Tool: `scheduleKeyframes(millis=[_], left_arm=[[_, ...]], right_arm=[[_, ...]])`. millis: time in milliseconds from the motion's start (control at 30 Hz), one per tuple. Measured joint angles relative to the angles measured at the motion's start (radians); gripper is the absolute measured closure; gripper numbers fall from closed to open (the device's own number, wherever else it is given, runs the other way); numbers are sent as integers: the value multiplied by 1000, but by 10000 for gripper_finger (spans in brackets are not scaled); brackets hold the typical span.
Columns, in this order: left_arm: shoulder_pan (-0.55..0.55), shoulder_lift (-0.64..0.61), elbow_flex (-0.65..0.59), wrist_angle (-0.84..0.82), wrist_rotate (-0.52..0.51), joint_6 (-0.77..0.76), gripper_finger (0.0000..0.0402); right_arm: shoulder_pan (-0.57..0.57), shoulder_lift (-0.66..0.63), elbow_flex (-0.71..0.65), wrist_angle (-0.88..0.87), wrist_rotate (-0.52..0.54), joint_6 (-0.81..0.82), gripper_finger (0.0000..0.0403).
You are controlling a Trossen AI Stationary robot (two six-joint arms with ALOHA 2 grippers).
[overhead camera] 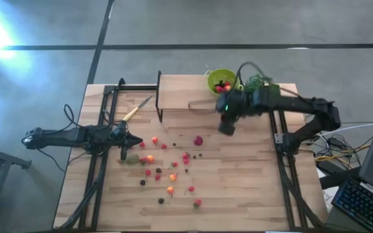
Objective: Build produce basket
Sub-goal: Put the pear into the green basket
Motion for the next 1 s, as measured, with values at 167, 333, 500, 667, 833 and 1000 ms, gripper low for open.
scheduleKeyframes(millis=[167,333,500,667,833,1000], left_arm=[[0,0,0,0,0,0,381],[0,0,0,0,0,0,381],[0,0,0,0,0,0,381],[0,0,0,0,0,0,381],[0,0,0,0,0,0,380],[0,0,0,0,0,0,381]], right_arm=[[-151,-23,29,75,-2,-79,294],[-274,-11,39,135,-37,-119,284],[-365,25,35,169,-113,-155,277],[-413,44,34,174,-114,-190,290],[-427,48,34,175,-115,-222,283],[-428,48,34,188,-116,-223,245]])
